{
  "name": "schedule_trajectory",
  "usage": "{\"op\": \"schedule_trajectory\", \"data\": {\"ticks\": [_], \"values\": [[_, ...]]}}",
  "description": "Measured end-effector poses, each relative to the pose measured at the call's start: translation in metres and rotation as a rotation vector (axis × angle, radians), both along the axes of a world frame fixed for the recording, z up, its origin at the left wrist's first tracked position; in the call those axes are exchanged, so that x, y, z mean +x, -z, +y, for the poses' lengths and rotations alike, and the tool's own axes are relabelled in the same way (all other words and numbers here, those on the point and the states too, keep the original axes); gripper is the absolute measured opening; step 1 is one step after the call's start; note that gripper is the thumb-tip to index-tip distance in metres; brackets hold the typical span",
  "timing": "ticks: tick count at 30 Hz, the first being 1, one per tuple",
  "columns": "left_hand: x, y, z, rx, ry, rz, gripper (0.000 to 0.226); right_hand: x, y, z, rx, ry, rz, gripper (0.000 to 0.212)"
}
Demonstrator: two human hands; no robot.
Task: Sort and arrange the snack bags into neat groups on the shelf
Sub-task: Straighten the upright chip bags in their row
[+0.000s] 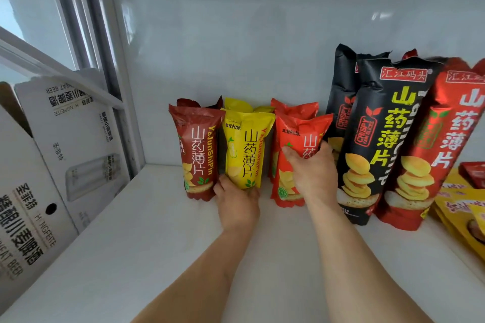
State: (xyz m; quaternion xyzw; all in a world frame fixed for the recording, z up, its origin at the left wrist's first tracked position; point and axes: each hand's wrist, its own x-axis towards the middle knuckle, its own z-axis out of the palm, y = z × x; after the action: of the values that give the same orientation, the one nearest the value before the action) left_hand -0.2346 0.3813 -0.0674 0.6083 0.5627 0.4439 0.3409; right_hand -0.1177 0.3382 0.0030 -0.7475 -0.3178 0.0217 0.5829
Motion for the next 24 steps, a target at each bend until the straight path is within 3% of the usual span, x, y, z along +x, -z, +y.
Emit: {"op": "schedule_trajectory", "data": {"ticks": [7, 11, 14, 17, 20, 24], "values": [[0.004, 0.003, 0.002, 0.003, -0.003, 0.032, 0.072, 0.002, 0.004, -0.003, 0.023, 0.002, -0.011, 0.092], [-0.003, 0.001, 0.001, -0.023, 0.008, -0.01, 0.075, -0.012, 0.001, -0.018, 0.022, 0.086, -0.155, 0.099], [-0.02, -0.001, -0.002, 0.006, -0.042, -0.009, 0.068, -0.035, -0.001, -0.031, 0.258, 0.134, -0.27, 0.08], [-0.048, -0.005, 0.001, 0.09, -0.19, 0.004, 0.063, -0.058, 0.002, -0.028, 0.219, -0.082, -0.19, 0.065], [-0.072, -0.007, 0.015, 0.118, -0.249, -0.038, 0.081, -0.071, 0.02, -0.01, 0.066, -0.229, -0.084, 0.082], [-0.09, -0.005, 0.035, 0.091, -0.098, 0.034, 0.109, -0.082, 0.044, 0.007, -0.066, -0.218, -0.053, 0.1]]}}
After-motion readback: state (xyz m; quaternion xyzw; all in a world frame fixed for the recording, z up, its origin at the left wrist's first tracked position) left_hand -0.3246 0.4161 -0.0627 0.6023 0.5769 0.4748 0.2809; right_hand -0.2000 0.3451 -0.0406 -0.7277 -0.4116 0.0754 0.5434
